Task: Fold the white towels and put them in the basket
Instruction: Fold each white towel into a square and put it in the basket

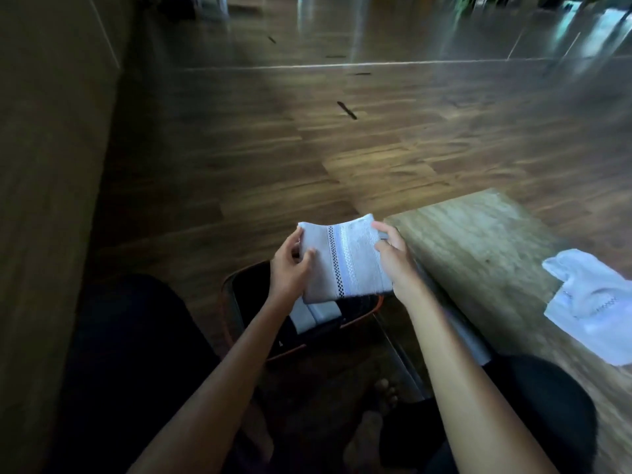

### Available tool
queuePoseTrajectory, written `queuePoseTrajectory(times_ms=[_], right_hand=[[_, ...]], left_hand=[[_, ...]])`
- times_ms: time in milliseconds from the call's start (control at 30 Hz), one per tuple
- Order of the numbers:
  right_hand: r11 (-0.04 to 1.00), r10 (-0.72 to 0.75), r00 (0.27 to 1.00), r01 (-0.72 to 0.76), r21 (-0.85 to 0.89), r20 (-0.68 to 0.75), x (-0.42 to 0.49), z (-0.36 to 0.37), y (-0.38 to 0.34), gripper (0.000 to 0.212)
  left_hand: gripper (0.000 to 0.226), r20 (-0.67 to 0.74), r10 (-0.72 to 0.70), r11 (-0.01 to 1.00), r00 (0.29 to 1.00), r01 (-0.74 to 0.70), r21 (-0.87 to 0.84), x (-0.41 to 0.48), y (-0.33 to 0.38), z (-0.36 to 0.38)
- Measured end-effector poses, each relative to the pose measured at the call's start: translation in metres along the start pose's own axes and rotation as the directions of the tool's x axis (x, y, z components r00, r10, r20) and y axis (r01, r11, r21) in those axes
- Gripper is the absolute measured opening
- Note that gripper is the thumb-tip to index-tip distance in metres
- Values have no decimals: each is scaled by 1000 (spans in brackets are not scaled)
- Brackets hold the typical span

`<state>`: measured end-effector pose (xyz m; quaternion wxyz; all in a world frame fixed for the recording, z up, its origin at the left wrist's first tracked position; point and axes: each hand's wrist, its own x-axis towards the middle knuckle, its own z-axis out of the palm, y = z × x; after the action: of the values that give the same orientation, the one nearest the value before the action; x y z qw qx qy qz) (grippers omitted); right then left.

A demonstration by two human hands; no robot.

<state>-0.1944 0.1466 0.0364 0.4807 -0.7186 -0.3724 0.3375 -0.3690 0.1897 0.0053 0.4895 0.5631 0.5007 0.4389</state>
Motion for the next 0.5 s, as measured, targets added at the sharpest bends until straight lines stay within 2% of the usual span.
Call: queuePoseTrajectory(times_ms=[100,233,500], right_hand=[[996,77,995,-75,-48,57,29,17,27,46],[976,200,974,-187,-113,110,76,49,72,44],[911,390,902,-348,-224,185,158,115,176,47]], left_hand=[[50,1,-101,995,995,101,3,19,-37,7],[51,-32,-324,943,945,320,-90,50,-94,22],[55,-138,-533,845,835,516,-142,93,-209,54]])
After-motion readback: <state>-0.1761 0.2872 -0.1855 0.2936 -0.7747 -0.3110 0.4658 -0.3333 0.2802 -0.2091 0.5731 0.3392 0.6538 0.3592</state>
